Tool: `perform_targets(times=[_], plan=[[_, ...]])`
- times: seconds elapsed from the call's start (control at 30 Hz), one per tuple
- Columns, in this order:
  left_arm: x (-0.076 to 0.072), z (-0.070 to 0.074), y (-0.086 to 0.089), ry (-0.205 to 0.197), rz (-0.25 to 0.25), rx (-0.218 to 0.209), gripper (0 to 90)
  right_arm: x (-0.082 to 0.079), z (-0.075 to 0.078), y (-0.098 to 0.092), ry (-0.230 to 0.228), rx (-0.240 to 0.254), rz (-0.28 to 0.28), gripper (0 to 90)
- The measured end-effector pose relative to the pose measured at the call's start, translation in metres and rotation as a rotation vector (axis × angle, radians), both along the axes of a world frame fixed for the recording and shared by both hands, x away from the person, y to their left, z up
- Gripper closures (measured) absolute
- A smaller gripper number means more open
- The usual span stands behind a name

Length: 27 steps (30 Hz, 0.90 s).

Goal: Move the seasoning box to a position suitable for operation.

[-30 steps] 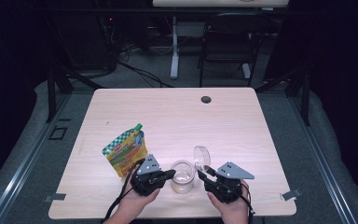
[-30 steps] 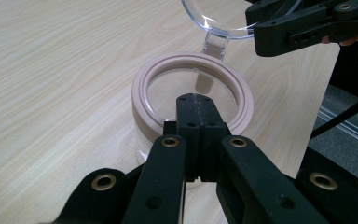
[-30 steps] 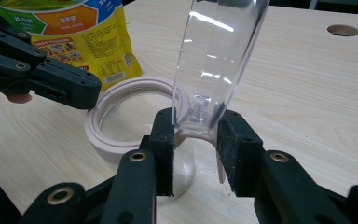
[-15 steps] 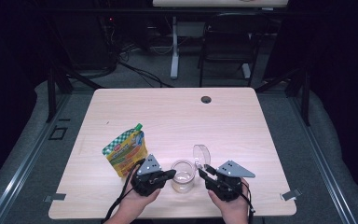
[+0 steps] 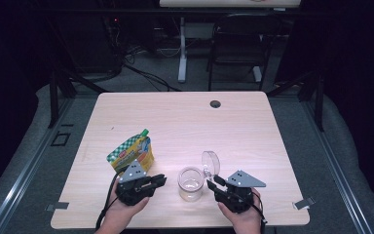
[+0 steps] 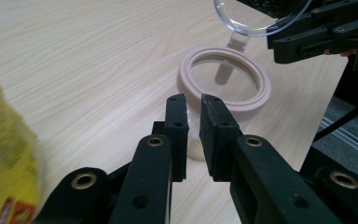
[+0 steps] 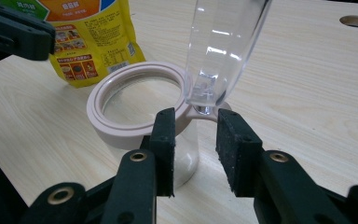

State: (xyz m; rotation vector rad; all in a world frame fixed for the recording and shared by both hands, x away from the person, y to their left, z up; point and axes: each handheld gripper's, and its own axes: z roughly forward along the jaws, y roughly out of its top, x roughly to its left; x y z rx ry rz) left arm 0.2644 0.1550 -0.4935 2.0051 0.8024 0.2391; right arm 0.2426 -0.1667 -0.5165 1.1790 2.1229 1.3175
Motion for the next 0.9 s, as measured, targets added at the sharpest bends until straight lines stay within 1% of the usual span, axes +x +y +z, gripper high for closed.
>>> perform_targets(times=[0.03, 0.17, 0.27, 0.3, 0.4, 0.43, 0.47, 0.5, 0.6, 0.73, 0.8, 0.9], plan=[[-0.001, 0.001, 0.004, -0.003, 0.011, 0.009, 79.9, 0.0, 0.0, 0.0, 0.002, 0.004, 0.001, 67.5], [-0.006, -0.001, 0.018, -0.014, 0.026, 0.015, 77.0, 0.0, 0.0, -0.001, -0.001, 0.016, -0.008, 67.2], [-0.009, -0.004, 0.028, -0.01, 0.035, 0.019, 75.4, 0.0, 0.001, -0.001, -0.013, 0.025, -0.007, 67.5], [-0.011, -0.005, 0.031, -0.006, 0.045, 0.013, 74.9, 0.0, 0.002, 0.0, -0.019, 0.033, -0.01, 67.5], [-0.013, -0.008, 0.043, -0.003, 0.06, 0.011, 72.5, 0.002, 0.002, 0.001, -0.019, 0.035, -0.019, 68.8], [-0.013, -0.008, 0.043, -0.003, 0.06, 0.011, 71.5, 0.002, 0.002, 0.001, -0.019, 0.035, -0.019, 68.8], [-0.014, -0.008, 0.05, -0.008, 0.078, 0.018, 70.6, 0.005, 0.002, 0.001, -0.015, 0.037, -0.028, 70.2], [-0.014, -0.008, 0.053, -0.009, 0.086, 0.012, 70.3, 0.006, 0.001, 0.001, -0.013, 0.046, -0.031, 70.8], [-0.016, -0.007, 0.063, -0.009, 0.112, 0.0, 68.9, 0.009, 0.002, 0.002, -0.015, 0.036, -0.042, 72.2], [-0.018, -0.007, 0.072, -0.005, 0.135, 0.001, 67.7, 0.016, 0.001, 0.0, -0.007, 0.048, -0.053, 73.5], [-0.02, -0.009, 0.076, -0.001, 0.143, 0.003, 67.4, 0.019, 0.001, 0.0, -0.004, 0.059, -0.055, 74.0], [-0.023, -0.013, 0.08, 0.008, 0.148, 0.009, 66.6, 0.024, 0.001, -0.001, -0.004, 0.063, -0.058, 74.6]])
